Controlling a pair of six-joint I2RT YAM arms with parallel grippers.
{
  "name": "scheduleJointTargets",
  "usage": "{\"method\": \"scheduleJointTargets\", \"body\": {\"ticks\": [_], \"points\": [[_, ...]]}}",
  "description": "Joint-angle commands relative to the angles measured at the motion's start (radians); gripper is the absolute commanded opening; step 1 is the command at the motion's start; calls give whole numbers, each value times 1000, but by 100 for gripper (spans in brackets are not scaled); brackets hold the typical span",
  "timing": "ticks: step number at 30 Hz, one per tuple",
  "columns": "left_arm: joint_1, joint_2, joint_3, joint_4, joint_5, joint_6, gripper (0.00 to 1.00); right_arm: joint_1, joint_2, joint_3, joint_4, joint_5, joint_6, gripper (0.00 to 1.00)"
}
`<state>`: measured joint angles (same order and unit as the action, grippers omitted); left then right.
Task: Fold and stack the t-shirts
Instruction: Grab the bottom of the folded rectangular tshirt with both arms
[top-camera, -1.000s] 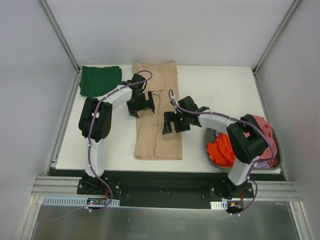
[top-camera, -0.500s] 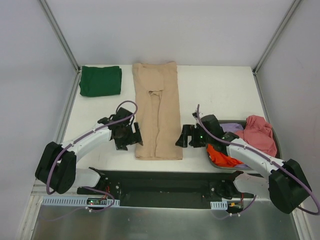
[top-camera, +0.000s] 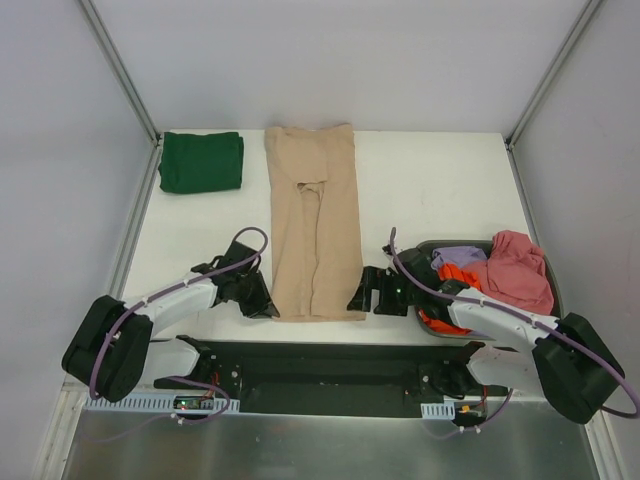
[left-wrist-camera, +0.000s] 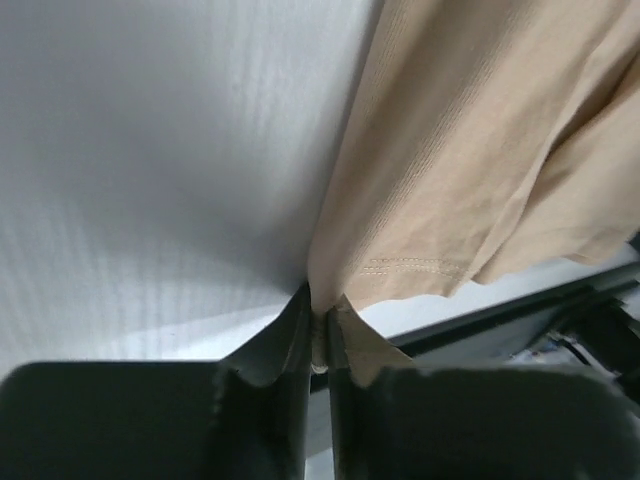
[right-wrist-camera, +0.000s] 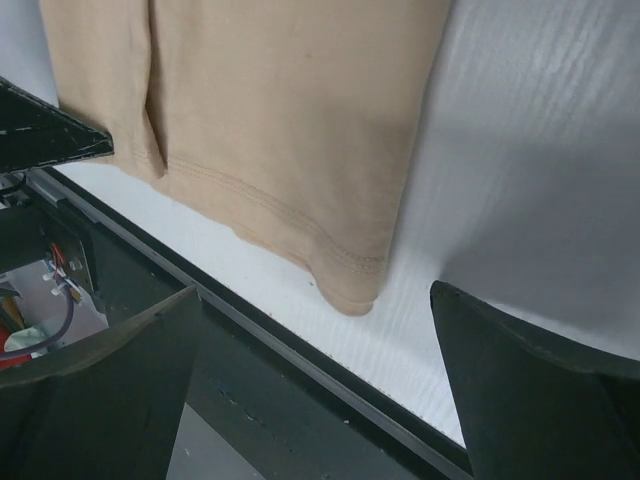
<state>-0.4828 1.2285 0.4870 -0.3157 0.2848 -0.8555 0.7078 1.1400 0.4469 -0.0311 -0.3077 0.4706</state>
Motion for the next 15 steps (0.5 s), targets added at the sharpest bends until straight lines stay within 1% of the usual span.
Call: {"method": "scheduleJointTargets", "body": {"ticks": [1, 5, 8, 9, 12, 13, 15], "points": [[0, -9, -91, 23, 24, -17, 0, 18, 10, -27, 26, 38, 69, 99], [0, -12, -117, 47, 24, -33, 0, 38, 56, -34, 26, 48, 102, 88], [0, -24, -131, 53, 14, -43, 0, 55, 95, -48, 26, 77, 126, 82], [0, -29, -137, 55, 7, -45, 0, 58, 105, -57, 25, 96, 138, 78], [0, -41, -149, 55, -9, -50, 0, 64, 130, -65, 26, 125, 160, 63], [0, -41, -151, 55, -9, -50, 0, 67, 130, -66, 26, 133, 163, 56], [0, -38, -154, 53, -9, -50, 0, 76, 119, -68, 25, 160, 169, 38]]}}
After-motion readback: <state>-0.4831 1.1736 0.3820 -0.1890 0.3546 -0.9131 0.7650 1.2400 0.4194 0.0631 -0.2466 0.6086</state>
